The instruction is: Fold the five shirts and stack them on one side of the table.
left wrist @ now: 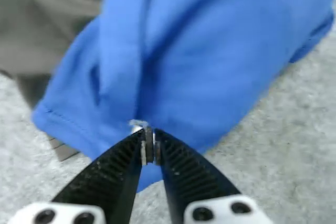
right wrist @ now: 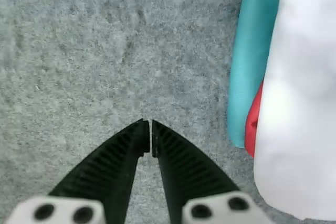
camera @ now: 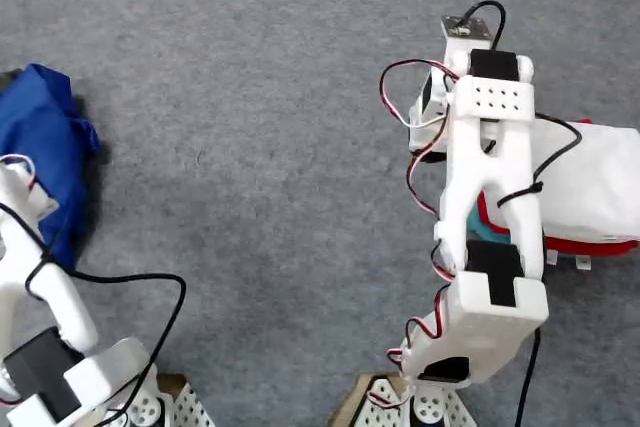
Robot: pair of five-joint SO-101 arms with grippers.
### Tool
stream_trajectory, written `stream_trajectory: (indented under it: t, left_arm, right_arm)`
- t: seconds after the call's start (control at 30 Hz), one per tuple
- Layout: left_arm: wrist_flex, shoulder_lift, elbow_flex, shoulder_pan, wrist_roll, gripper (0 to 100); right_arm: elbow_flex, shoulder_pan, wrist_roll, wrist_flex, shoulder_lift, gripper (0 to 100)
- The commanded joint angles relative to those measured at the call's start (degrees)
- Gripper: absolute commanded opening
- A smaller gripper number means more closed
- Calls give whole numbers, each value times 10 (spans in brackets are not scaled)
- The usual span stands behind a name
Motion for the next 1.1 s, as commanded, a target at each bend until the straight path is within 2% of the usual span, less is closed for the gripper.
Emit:
stream_trajectory:
  t: [0.0, 0.23, 0.47, 0.63, 0.73, 0.9, 1.07]
  left_arm:
    - [15, -2, -36, 24, 6, 19]
    - [120, -2, -107, 47, 7, 19]
    - [131, -2, -113, 44, 4, 19]
    - [112, -2, -115, 38, 7, 20]
    - [96, 4, -115, 7, 7, 29]
    - [59, 19, -107, -40, 7, 177]
    - [-4, 60, -106, -78, 4, 163]
  right_arm:
    - [0, -8, -3, -4, -36, 16]
    - [0, -9, -4, -3, -36, 16]
    - [0, -10, -4, -3, -36, 18]
    - [0, -27, -3, -2, -39, 19]
    - [-3, -40, -3, 14, -39, 19]
    - [0, -50, -3, 18, -37, 19]
    - [0, -50, -3, 18, -37, 19]
